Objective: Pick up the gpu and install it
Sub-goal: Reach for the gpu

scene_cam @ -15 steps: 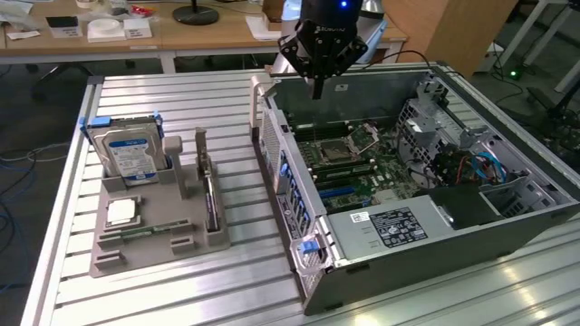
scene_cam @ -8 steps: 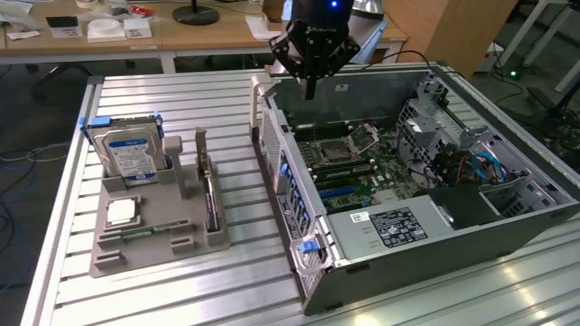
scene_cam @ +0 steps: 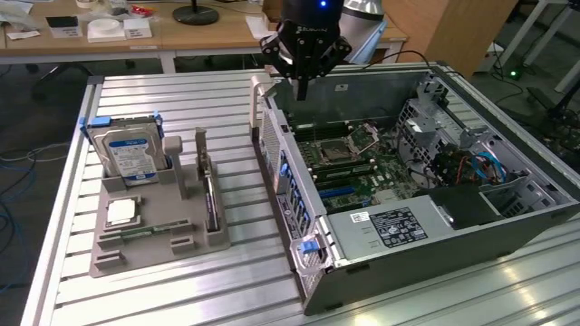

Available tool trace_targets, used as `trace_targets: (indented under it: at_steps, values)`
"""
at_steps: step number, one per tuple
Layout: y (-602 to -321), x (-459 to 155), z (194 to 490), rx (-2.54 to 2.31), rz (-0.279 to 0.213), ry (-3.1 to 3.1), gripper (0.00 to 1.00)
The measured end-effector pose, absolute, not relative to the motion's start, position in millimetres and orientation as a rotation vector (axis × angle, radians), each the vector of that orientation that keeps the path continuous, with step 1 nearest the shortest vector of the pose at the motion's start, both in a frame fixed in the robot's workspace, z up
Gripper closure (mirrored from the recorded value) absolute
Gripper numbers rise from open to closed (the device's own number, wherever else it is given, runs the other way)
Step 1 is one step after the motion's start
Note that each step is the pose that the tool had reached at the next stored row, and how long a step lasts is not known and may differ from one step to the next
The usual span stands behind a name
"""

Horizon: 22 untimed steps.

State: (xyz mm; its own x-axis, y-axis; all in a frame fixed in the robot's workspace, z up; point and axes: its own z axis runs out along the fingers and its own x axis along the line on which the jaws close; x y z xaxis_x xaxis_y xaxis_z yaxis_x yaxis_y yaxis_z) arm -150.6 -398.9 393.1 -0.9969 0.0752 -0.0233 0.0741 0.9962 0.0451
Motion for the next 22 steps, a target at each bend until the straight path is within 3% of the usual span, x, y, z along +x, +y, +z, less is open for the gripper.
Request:
trace_targets:
  at_steps: [22]
  values:
    - [-399,-188,393,0.117,0.069,3.114,0.89]
